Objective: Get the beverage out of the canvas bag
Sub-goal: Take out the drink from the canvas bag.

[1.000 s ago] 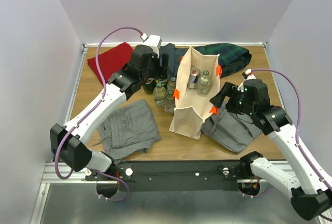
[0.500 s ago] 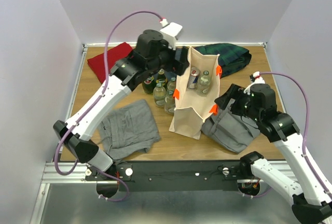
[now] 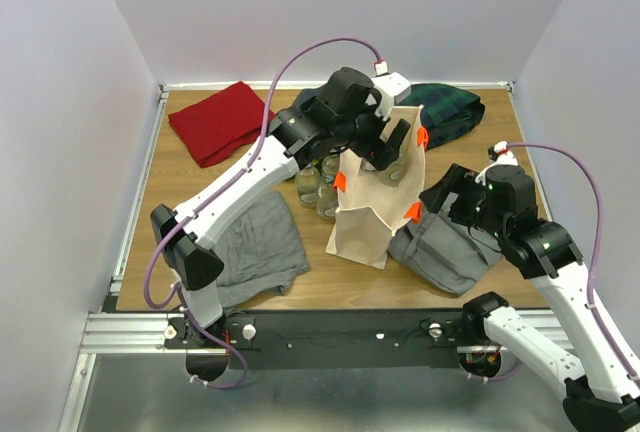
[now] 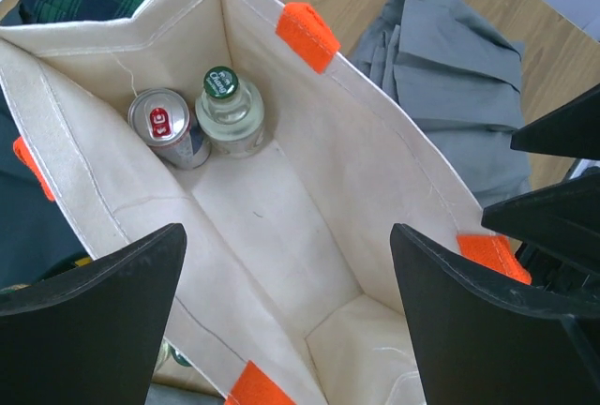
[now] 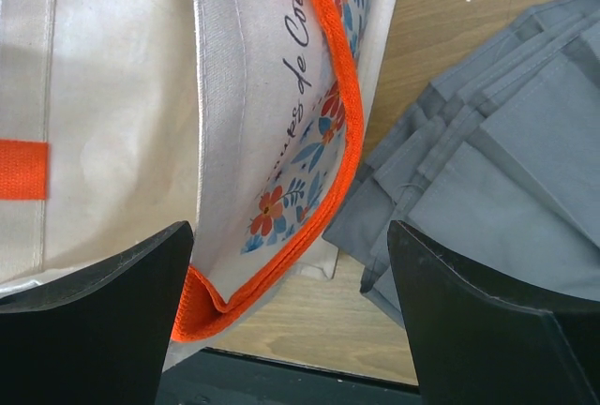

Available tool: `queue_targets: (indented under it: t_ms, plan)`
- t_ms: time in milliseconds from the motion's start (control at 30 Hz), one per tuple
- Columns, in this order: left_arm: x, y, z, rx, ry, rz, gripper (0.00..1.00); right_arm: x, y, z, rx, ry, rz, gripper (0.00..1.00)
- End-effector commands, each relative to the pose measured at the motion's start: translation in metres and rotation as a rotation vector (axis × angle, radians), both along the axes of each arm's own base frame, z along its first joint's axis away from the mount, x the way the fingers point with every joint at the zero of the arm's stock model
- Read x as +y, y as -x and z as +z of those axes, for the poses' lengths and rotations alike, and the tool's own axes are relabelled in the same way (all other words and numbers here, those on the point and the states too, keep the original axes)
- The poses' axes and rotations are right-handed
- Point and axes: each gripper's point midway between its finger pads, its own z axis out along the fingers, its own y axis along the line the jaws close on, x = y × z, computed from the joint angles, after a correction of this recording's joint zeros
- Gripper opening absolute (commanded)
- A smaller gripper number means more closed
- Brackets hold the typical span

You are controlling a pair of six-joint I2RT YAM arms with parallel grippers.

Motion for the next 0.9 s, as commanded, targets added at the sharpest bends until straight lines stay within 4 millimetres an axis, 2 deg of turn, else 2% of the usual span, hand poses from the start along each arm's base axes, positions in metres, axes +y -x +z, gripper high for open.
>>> queue_targets:
  t_ms: [0, 133, 233, 333, 500, 633, 833, 867]
  plan:
    - [-0.006, -0.008, -0.001, 0.009, -0.020, 0.019, 0.99, -0.010, 0.003, 0.002, 0.004, 0.021, -0.045, 0.93]
    - [-0.015, -0.016, -0.016, 0.038, -0.041, 0.030, 0.99, -0.012, 0.004, 0.001, 0.003, 0.025, -0.053, 0.93]
    - [-0.024, -0.018, -0.021, 0.056, -0.041, 0.006, 0.99, -0.015, 0.005, 0.000, 0.011, 0.032, -0.070, 0.93]
    - [-0.029, -0.019, -0.023, 0.070, -0.033, 0.001, 0.94, -0.017, 0.005, -0.003, 0.030, 0.040, -0.081, 0.94]
    - [-0.034, -0.024, -0.029, 0.070, -0.034, -0.002, 0.94, -0.019, 0.007, -0.002, 0.037, 0.045, -0.089, 0.94]
    - [-0.040, -0.026, -0.043, 0.086, -0.048, -0.018, 0.93, -0.021, 0.008, 0.002, 0.040, 0.053, -0.098, 0.94]
    - [-0.052, -0.033, -0.060, 0.097, -0.059, -0.041, 0.86, -0.021, 0.011, 0.004, 0.040, 0.023, -0.115, 0.92]
    - [-0.053, -0.036, -0.058, 0.087, -0.055, -0.037, 0.85, -0.021, 0.012, 0.006, 0.034, 0.012, -0.117, 0.92]
